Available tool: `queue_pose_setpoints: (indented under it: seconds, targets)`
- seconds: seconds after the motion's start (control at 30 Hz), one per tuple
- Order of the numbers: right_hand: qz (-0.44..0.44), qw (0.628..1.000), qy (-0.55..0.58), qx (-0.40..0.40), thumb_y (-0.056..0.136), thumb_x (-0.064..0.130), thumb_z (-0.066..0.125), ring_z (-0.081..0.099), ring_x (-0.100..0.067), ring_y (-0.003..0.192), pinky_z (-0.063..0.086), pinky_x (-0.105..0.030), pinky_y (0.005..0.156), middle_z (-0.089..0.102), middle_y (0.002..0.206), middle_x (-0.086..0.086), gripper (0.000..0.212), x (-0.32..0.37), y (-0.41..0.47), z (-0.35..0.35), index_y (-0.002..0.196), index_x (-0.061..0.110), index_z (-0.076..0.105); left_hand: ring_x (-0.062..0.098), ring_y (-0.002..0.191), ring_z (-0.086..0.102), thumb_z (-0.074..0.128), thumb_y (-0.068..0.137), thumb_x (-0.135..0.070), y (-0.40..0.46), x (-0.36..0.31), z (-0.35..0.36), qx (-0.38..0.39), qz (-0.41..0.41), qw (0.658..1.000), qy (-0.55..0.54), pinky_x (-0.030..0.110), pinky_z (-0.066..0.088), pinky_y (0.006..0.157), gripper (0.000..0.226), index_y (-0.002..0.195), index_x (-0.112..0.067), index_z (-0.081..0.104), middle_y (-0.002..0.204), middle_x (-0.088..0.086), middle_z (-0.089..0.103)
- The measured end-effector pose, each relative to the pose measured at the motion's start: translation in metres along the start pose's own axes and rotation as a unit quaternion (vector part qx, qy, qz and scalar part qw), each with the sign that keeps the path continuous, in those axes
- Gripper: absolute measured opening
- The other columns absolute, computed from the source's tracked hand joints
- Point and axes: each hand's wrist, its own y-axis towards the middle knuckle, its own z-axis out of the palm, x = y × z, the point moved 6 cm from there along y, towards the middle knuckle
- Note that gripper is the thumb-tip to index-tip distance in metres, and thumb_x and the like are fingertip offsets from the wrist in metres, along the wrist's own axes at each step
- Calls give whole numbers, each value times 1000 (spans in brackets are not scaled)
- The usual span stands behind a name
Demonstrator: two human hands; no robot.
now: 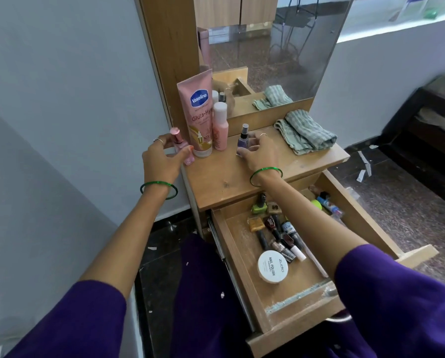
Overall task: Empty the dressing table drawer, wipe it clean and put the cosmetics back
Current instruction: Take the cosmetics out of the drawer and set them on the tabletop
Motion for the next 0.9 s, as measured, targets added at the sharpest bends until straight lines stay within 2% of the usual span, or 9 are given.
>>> queue_pose_setpoints:
  seconds: [0.07, 0.17, 0.23, 0.3, 0.43, 0.57, 0.73, 0.83, 0.9]
  targets:
    - [-2, 1000, -8, 5, 76, 4, 70, 49, -12, 72, 43, -19, 65, 54, 84, 0, 32, 0, 4, 5, 106, 12, 61, 12, 101, 60, 75, 79, -23, 4, -1, 2, -1, -4, 1000, 1, 19, 48, 79, 40, 115, -8, 64, 110, 6, 66]
    - [-11, 1000, -20, 1, 76, 4, 69, 50, -12, 71, 45, -24, 69, 54, 80, 2, 22, -2, 7, 12, 94, 14, 60, 8, 84, 58, 75, 79, -19, 6, -2, 7, 4, -15, 1000, 9, 0, 42, 64, 47, 122, -6, 58, 112, 6, 64]
    - [-8, 1000, -16, -2, 77, 4, 68, 51, -10, 70, 45, -24, 69, 54, 75, 6, 21, -4, 10, 16, 89, 17, 57, 7, 73, 56, 75, 79, -14, 6, -1, 11, 7, -27, 1000, 4, -4, 39, 56, 49, 123, -4, 56, 113, 9, 62]
    - [-7, 1000, -14, -5, 78, 1, 66, 49, -7, 67, 45, -21, 69, 52, 73, 10, 22, -3, 12, 19, 90, 16, 55, 10, 74, 57, 76, 77, -10, 6, 0, 14, 5, -34, 999, 3, -3, 39, 55, 49, 121, -3, 55, 112, 11, 62]
    - [-10, 1000, -9, -12, 78, -2, 64, 49, -5, 65, 47, -23, 70, 52, 74, 8, 24, 1, 16, 24, 89, 15, 53, 12, 82, 58, 79, 73, -5, 9, 5, 17, 12, -46, 999, -4, 0, 42, 56, 53, 119, -5, 54, 109, 7, 60]
    - [-11, 1000, -3, 11, 78, -3, 63, 55, -11, 72, 51, -26, 75, 57, 82, 2, 23, 3, 21, 27, 97, 7, 57, 15, 88, 59, 80, 71, -9, 11, 11, 20, 14, -41, 999, 8, 13, 46, 70, 52, 117, -6, 54, 109, 6, 60]
    - [-39, 997, -33, 58, 80, 4, 64, 56, -9, 74, 47, -12, 69, 56, 87, 1, 24, 1, 19, 2, 103, 10, 58, 19, 92, 62, 79, 73, -9, 11, 17, 24, 7, -34, 999, 7, 23, 50, 77, 49, 113, -7, 52, 109, 9, 61]
    - [-54, 994, -43, 82, 81, 4, 65, 61, -14, 76, 54, -28, 77, 58, 82, 4, 17, -7, 7, -38, 95, 13, 60, 19, 93, 61, 80, 72, -12, 9, 23, 24, -1, -39, 999, 4, 26, 51, 78, 53, 115, -8, 49, 110, 10, 59]
    - [-32, 995, -17, 96, 83, 2, 64, 63, -20, 77, 55, -36, 79, 59, 78, 4, 13, -22, -9, -71, 94, 7, 60, 21, 94, 58, 80, 71, -18, 5, 27, 22, -29, -46, 998, 3, 30, 51, 79, 59, 119, -6, 47, 113, 11, 54]
